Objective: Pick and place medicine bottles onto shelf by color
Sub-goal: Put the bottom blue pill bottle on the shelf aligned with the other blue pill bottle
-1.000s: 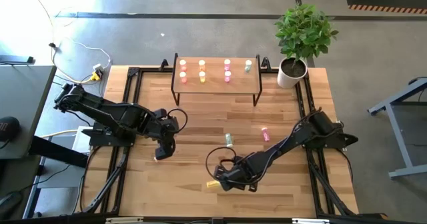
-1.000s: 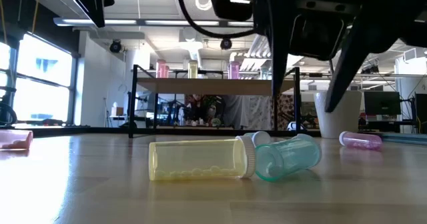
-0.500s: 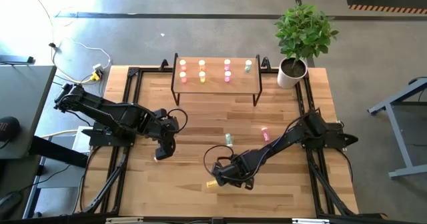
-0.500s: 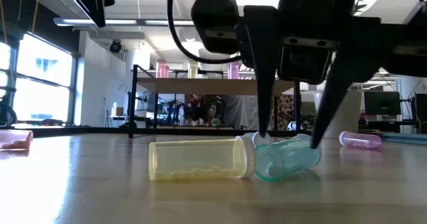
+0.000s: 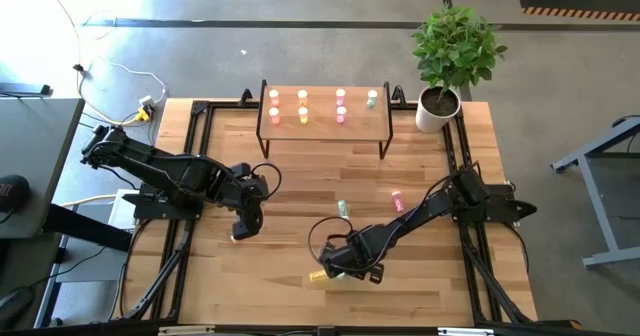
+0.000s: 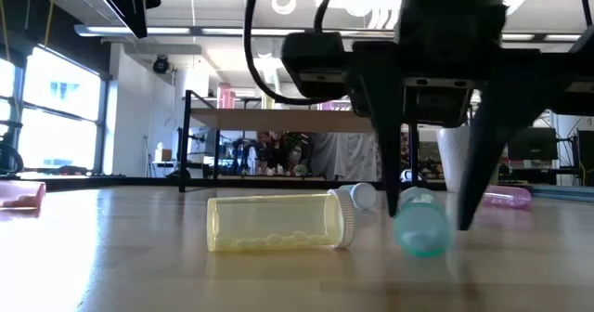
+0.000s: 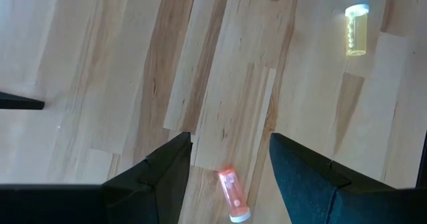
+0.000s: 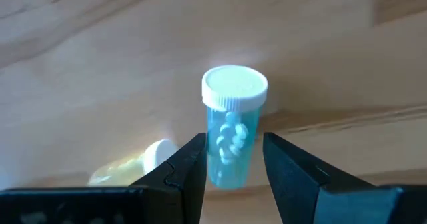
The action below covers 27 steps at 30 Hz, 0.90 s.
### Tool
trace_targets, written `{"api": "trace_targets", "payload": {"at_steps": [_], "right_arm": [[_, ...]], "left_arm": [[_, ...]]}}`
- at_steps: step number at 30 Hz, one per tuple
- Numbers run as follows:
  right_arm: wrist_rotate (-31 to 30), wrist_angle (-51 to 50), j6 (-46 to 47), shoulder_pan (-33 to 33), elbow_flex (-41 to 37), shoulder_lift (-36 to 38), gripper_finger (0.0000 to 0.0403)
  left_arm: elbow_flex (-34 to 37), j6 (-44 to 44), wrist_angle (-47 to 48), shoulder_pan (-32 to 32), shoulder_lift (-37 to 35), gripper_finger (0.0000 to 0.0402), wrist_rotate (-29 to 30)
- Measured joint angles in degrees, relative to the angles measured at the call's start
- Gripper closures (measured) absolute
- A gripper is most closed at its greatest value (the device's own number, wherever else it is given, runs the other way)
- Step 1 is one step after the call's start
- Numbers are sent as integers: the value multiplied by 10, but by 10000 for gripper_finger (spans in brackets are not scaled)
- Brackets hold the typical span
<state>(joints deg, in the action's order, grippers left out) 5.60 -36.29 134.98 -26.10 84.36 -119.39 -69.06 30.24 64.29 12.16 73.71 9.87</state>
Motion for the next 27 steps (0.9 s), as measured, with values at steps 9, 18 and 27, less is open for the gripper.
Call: {"api": "trace_targets", "payload": {"at_steps": [9,18,27], "right_arm": [[-7,-21,-33,6,0,-3,265],[-7,-42,-56,6,0,-3,315],[-7,-46,-136,6,1,-2,332]], "left_arm": [[0,-4,0,0,0,206,0],[0,-5,-1,0,0,206,0],[0,-5,-1,0,0,206,7]]}}
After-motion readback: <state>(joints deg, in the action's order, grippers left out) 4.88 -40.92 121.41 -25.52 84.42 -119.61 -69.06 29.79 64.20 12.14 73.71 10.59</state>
